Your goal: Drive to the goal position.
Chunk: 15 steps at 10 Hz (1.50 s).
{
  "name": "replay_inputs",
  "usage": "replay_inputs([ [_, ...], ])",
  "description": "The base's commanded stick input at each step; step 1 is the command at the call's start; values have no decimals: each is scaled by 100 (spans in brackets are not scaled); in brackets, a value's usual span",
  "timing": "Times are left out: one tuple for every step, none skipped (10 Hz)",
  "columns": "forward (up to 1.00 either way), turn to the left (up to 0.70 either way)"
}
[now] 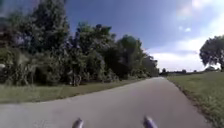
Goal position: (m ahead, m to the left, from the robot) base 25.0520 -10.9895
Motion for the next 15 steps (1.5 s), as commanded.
replay_inputs([
  [70, 0],
  [70, 0],
  [70, 0],
  [70, 0],
  [70, 0],
  [70, 0],
  [70, 0],
  [70, 0],
  [70, 0],
  [70, 0],
  [70, 0],
  [70, 0],
  [70, 0],
  [70, 0],
  [70, 0],
])
